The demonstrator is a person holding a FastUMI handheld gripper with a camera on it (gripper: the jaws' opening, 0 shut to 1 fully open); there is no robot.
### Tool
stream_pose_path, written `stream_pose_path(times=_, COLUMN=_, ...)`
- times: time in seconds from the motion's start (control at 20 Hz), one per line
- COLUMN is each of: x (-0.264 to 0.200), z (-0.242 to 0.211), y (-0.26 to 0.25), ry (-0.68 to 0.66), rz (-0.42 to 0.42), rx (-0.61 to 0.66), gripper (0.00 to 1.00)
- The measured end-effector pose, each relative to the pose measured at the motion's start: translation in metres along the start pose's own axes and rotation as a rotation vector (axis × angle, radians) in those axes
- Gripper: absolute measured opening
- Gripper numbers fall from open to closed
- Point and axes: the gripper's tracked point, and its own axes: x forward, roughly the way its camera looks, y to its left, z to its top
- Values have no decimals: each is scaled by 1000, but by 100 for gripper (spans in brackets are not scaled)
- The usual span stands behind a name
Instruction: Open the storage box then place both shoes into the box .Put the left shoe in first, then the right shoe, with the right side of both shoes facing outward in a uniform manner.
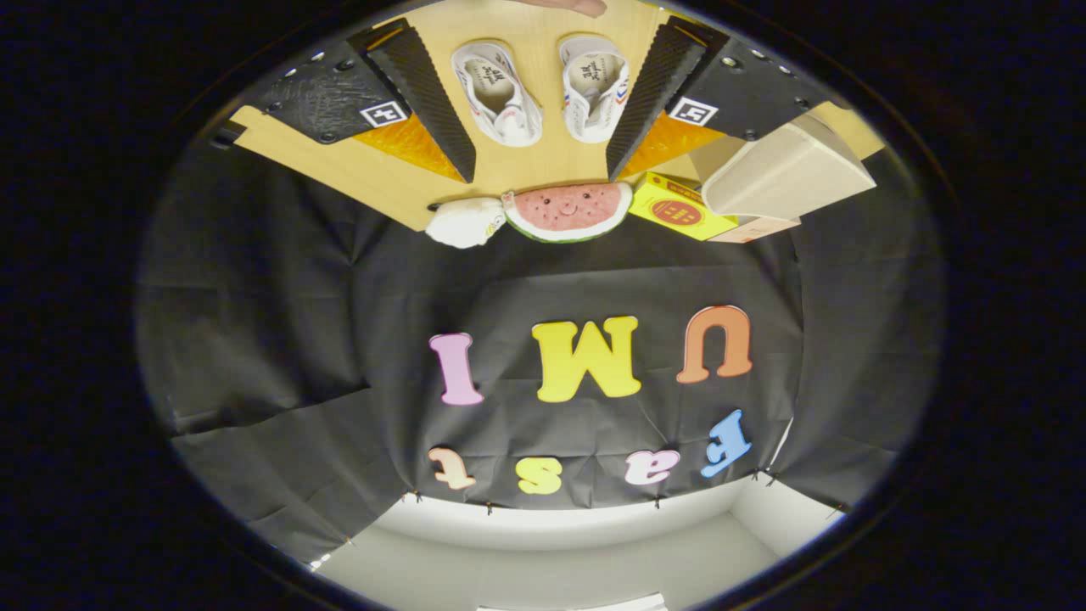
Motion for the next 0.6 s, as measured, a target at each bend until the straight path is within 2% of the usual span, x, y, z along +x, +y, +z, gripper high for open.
stream_pose_path(times=0.25, x=59, z=-27, y=18, ry=177, rz=66, rx=60, gripper=96)
stream_pose_path(times=0.45, x=93, z=-49, y=76, ry=317, rz=256, rx=135, gripper=95)
stream_pose_path(times=0.6, x=98, z=-53, y=130, ry=426, rz=453, rx=213, gripper=96)
